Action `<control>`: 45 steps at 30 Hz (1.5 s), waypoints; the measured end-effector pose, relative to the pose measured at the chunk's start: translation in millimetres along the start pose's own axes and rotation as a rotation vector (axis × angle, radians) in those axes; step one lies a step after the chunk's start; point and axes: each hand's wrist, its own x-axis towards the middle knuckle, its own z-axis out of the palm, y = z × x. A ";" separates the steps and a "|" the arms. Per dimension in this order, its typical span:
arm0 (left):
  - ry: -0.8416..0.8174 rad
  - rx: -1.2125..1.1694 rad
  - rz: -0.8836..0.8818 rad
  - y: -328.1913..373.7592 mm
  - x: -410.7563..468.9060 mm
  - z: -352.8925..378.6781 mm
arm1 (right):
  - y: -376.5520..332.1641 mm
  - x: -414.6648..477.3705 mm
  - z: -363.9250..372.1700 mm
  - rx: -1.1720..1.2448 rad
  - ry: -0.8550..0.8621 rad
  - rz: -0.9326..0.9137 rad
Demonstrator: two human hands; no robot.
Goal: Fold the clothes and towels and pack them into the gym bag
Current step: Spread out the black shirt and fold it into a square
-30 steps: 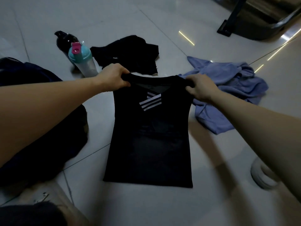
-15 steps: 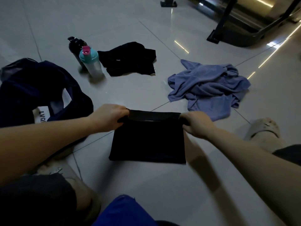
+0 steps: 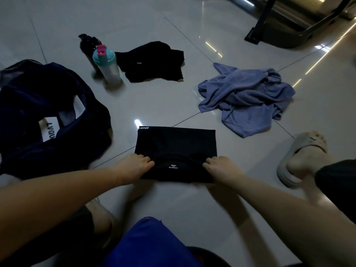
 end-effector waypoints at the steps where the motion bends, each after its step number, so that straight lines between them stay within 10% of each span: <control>1: -0.069 -0.022 -0.011 1.7 -1.6 2.4 | -3.6 -0.5 2.7 -0.006 -0.066 -0.022; 5: -0.174 -0.181 -0.014 -3.6 -9.0 7.4 | -6.1 -5.5 -1.0 0.048 -0.208 -0.036; 10: 0.325 -0.212 -0.159 -14.0 15.7 12.5 | -6.6 8.6 0.4 0.070 0.001 0.085; 15: -0.029 -0.262 -0.440 -11.0 23.3 43.8 | -11.0 -0.1 39.2 0.067 -0.181 0.156; 24: 0.273 -0.260 -0.432 -35.3 46.6 35.1 | 24.3 42.6 15.6 0.126 0.097 0.255; 45: 0.137 -0.355 -0.467 -56.4 92.9 35.7 | 53.9 86.3 40.9 0.169 -0.048 0.273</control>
